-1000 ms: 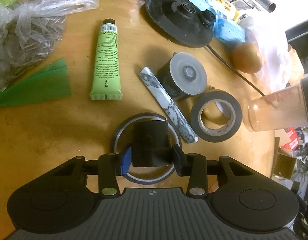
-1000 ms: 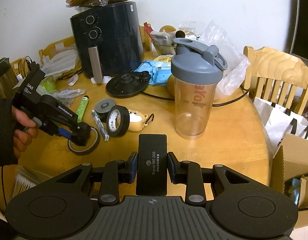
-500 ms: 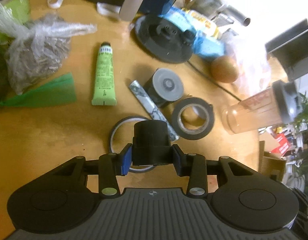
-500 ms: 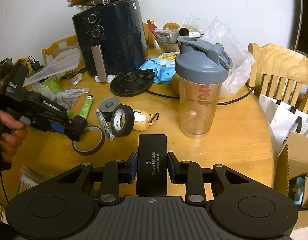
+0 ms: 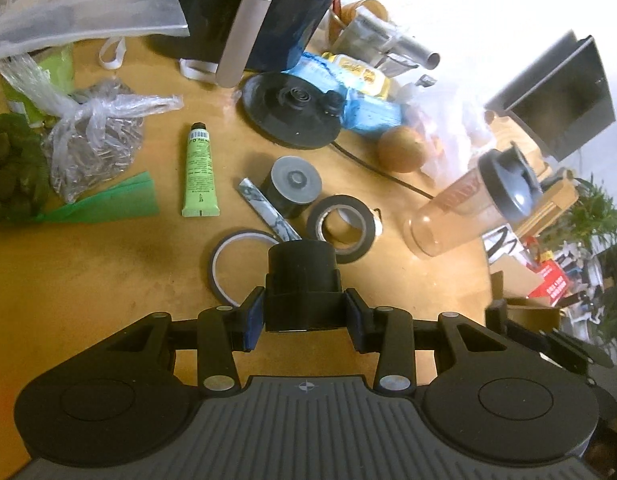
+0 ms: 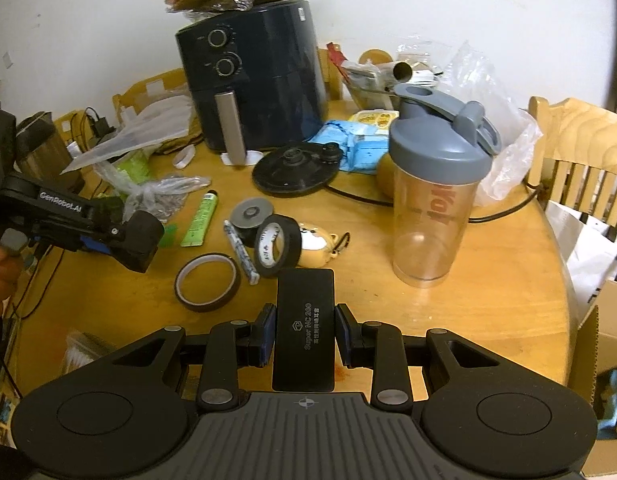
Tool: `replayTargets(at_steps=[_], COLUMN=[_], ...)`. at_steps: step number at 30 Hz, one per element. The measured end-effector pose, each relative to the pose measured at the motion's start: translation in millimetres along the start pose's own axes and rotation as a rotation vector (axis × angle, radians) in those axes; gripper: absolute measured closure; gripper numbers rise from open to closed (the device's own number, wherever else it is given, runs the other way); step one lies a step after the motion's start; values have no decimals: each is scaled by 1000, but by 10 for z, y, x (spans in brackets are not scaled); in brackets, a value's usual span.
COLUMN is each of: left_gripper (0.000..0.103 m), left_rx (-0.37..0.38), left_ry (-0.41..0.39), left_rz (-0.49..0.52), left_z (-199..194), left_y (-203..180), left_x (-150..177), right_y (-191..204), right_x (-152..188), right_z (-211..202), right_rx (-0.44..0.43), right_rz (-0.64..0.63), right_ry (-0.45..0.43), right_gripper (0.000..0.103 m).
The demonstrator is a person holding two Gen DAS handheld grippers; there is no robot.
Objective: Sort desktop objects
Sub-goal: 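Lower the black piece into the box with the left tool while the right tool carries the case over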
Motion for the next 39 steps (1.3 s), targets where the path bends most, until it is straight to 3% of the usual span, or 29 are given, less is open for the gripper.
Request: replayTargets(at_steps=[16,39], left_gripper=[63,63], left_rx=[-12,-89], left_ry=[-3,161], left_rz=[128,158], left_z=[-516,-503], left_y=[-207,-208], left_x=[405,1233], right_y=[100,318], right_x=[85,340], right_z=[-179,-306], right_rx=[-94,-228], right_rz=[-4,-46], right_ry=[31,96], right_gripper=[69,69])
Point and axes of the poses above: each gripper's, at about its wrist camera, not at the fingertips, and z roughly the way its jaws point, y to its left, x to its underside, the point moved 2 cm from there along z, roughly the way its jaws point, and after that the axes turned 11 degrees about -y, right-handed, at the moved point
